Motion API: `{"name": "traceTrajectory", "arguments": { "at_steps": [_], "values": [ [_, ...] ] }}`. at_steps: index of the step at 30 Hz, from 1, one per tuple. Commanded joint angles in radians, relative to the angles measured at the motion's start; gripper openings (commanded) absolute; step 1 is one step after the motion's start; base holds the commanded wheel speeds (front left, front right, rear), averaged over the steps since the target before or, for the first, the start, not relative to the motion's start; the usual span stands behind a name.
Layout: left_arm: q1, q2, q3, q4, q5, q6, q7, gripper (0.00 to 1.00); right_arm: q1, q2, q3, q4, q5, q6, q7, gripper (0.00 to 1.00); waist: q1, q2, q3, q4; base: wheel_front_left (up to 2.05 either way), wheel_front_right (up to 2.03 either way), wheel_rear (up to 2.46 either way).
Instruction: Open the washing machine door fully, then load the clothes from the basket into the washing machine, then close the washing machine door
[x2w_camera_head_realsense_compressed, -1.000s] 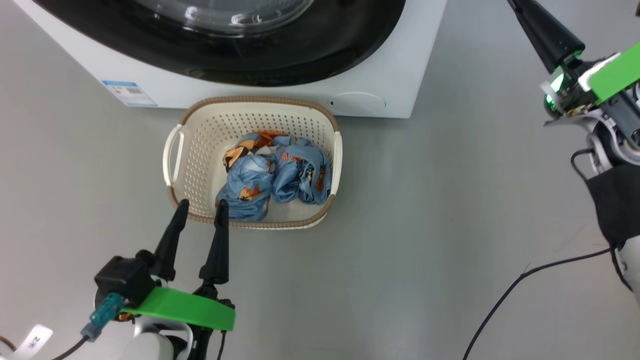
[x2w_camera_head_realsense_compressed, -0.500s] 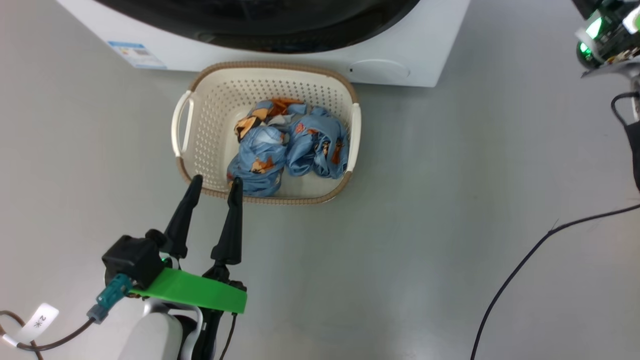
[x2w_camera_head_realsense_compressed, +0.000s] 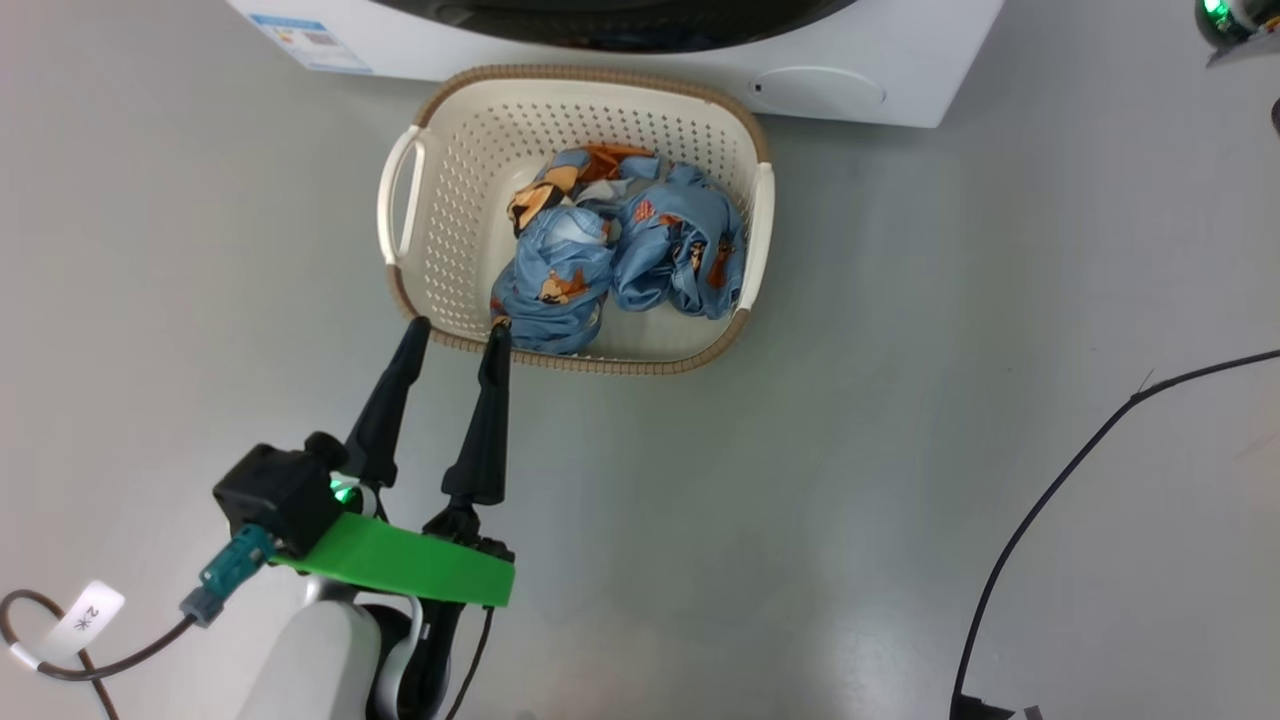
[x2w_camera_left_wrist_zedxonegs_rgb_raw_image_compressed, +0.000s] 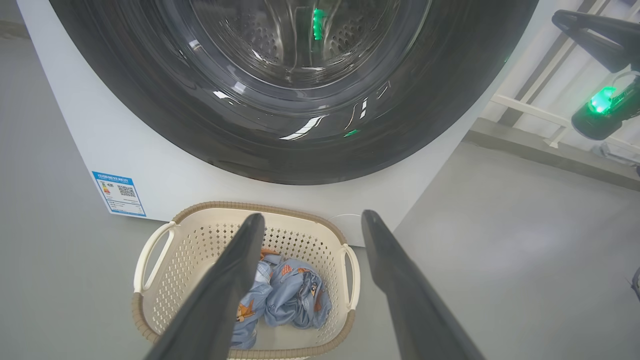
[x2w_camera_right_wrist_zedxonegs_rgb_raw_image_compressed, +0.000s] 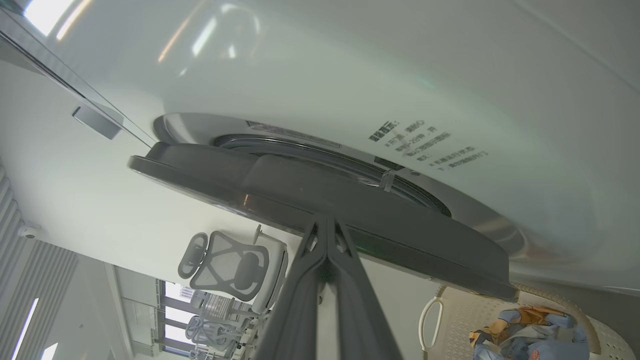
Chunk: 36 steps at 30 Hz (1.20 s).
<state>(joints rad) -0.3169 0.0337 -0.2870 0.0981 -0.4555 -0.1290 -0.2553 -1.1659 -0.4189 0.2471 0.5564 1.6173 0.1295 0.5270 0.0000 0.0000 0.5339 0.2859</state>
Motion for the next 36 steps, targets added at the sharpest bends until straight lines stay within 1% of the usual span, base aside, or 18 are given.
{"name": "traceTrajectory", "arguments": {
  "at_steps": [1, 18, 36],
  "values": [
    [-0.011, 0.017, 0.024, -0.028, -0.005, 0.001, -0.006, 1.00, -0.016, 0.004, 0.007, -0.020, -0.012, 0.001, 0.006, 0.00, 0.0000, 0.0000, 0.013, 0.011, 0.00, 0.00, 0.00],
    [-0.045, 0.017, -0.019, -0.054, -0.036, 0.012, -0.006, 1.00, -0.183, 0.006, 0.030, 0.039, -0.071, 0.001, 0.017, 0.00, 0.0000, 0.0000, 0.087, 0.059, 0.00, 0.00, 0.00],
    [-0.058, 0.017, -0.035, -0.063, -0.060, 0.022, -0.006, 1.00, -0.223, 0.013, 0.069, 0.066, -0.091, 0.001, 0.034, 0.00, 0.0000, 0.0000, 0.101, 0.080, 0.00, 0.00, 0.00]
  ]
}}
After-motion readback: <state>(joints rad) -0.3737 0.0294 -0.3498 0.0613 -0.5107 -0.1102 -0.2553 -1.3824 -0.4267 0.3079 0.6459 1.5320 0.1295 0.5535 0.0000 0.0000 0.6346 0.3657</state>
